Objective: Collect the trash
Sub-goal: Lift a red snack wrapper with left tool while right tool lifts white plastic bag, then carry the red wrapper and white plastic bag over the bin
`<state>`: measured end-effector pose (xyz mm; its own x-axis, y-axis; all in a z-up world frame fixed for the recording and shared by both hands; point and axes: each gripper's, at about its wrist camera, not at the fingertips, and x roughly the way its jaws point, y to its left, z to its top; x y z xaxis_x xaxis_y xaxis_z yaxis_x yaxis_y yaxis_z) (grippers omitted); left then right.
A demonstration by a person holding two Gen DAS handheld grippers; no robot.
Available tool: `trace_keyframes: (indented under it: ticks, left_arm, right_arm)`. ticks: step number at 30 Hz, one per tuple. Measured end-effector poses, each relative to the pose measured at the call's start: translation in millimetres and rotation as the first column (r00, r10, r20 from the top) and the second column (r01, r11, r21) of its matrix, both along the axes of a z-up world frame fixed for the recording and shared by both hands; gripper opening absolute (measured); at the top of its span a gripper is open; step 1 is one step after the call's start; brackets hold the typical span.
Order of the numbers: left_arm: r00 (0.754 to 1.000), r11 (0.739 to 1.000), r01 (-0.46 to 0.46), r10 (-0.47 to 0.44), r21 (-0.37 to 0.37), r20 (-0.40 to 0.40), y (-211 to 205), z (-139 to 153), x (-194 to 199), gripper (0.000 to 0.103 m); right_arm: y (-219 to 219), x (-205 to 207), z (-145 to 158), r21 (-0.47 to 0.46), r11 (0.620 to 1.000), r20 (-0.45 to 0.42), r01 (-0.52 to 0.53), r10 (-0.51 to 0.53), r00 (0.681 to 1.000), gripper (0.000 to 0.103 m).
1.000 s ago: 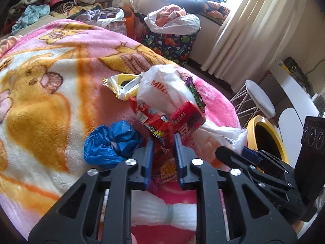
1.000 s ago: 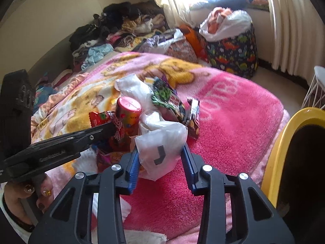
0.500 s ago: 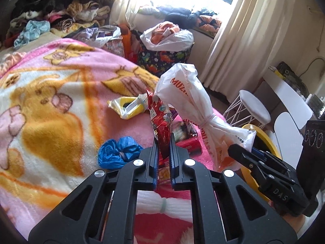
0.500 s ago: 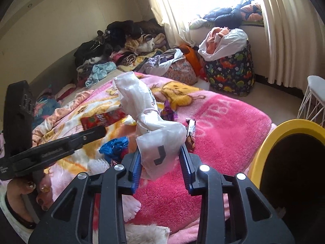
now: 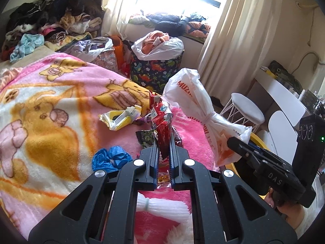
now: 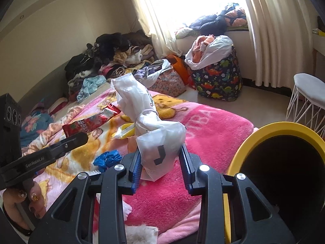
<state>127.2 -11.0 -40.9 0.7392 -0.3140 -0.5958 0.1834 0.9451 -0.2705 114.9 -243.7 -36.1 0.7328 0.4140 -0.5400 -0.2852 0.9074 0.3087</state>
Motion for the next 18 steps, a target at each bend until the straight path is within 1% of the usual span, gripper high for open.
trace_keyframes:
  ticks: [18]
  left_arm:
    - [0.998, 0.999, 0.044, -0.045, 0.017, 0.035, -30.2, 11.0, -7.7, 0.004]
  right_arm:
    - [-43.3, -14.2, 14.5, 0.048, 0.996, 0.03, 0.077, -0.078, 0.996, 0.032]
